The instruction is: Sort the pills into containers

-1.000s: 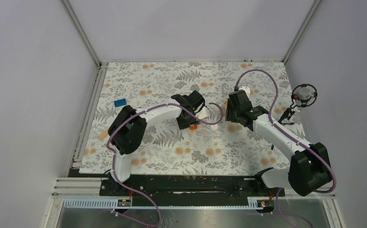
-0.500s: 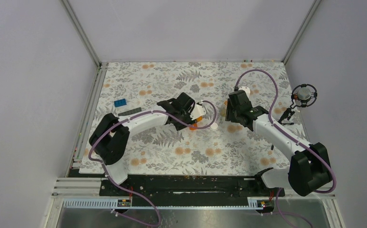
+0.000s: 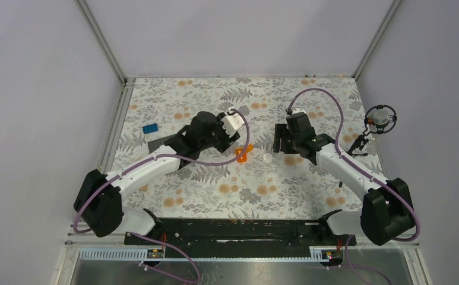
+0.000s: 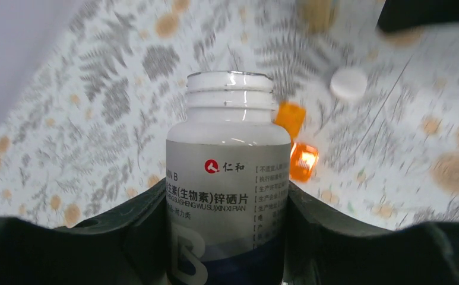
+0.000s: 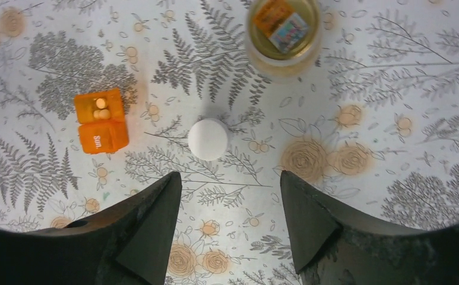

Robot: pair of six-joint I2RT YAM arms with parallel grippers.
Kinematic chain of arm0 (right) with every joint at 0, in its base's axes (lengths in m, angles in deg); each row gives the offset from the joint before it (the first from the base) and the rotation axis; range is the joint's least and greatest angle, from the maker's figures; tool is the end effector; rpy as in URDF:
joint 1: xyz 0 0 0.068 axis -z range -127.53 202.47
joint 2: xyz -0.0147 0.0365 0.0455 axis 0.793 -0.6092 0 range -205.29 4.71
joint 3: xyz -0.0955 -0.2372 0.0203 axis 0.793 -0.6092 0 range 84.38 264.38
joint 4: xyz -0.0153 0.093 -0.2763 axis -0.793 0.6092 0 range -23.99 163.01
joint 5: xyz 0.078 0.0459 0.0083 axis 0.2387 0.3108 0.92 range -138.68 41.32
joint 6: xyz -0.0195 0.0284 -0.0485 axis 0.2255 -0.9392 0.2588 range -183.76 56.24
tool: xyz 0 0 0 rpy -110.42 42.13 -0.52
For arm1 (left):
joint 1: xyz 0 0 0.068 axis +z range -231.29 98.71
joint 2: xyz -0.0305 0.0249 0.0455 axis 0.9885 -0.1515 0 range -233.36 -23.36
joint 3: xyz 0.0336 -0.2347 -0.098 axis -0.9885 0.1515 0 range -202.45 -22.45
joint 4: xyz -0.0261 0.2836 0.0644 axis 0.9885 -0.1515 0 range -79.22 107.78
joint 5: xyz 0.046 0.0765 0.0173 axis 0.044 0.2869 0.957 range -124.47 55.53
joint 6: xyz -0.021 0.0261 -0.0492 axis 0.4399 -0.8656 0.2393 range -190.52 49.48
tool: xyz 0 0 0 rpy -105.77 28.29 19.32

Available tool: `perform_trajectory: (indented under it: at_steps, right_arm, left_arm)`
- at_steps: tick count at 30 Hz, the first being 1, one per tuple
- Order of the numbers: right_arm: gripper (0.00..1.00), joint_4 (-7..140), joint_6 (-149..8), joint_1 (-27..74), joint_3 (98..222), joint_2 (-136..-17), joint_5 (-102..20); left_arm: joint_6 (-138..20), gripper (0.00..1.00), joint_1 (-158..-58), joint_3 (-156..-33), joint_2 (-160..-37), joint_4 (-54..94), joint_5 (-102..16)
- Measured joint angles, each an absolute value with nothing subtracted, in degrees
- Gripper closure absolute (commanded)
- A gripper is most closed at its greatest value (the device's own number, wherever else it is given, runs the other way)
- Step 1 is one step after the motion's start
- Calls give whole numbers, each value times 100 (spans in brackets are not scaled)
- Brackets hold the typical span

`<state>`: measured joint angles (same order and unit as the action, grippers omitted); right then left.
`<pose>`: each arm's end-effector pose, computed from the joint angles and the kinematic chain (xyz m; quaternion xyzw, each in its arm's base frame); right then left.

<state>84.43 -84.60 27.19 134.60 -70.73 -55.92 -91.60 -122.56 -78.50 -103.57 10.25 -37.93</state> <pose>0.2910 0.1314 0.2080 -0.0106 0.9177 0.1005 0.3843 0.2656 -0.2365 0.2365 0.4644 0.7392 -0.1113 0.4748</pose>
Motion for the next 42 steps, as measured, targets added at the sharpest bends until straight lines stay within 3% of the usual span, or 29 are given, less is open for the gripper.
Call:
perform_trajectory:
  at_steps: [8,12,17,32,39,42]
  right_arm:
    - [20,8336,-8152,2647,13600,-7797,-5061]
    - [20,8449,-8066,2496,13873,-8380,-5059]
    - [22,8550,-7951,2354,14262,-9012,-5083]
    - [40,8808,-7741,2057,14693,-9834,-5382]
    - [59,8869,-7699,2050,14789,-9919,-5540]
    - [61,8869,-7699,2050,14806,-9930,-5546]
  left_arm:
    - [-7267,100,-11631,-7094,-9397,3768,-4844]
    - [-6052,100,-11301,-6688,-9351,5506,-5413]
    - [-5158,100,-11277,-6681,-9511,6559,-6036]
    - [-4865,100,-11155,-6749,-9771,6874,-7163]
    - [-5070,100,-11122,-6808,-9874,6872,-7627]
    - [-5409,100,-11120,-6808,-9878,6898,-7900]
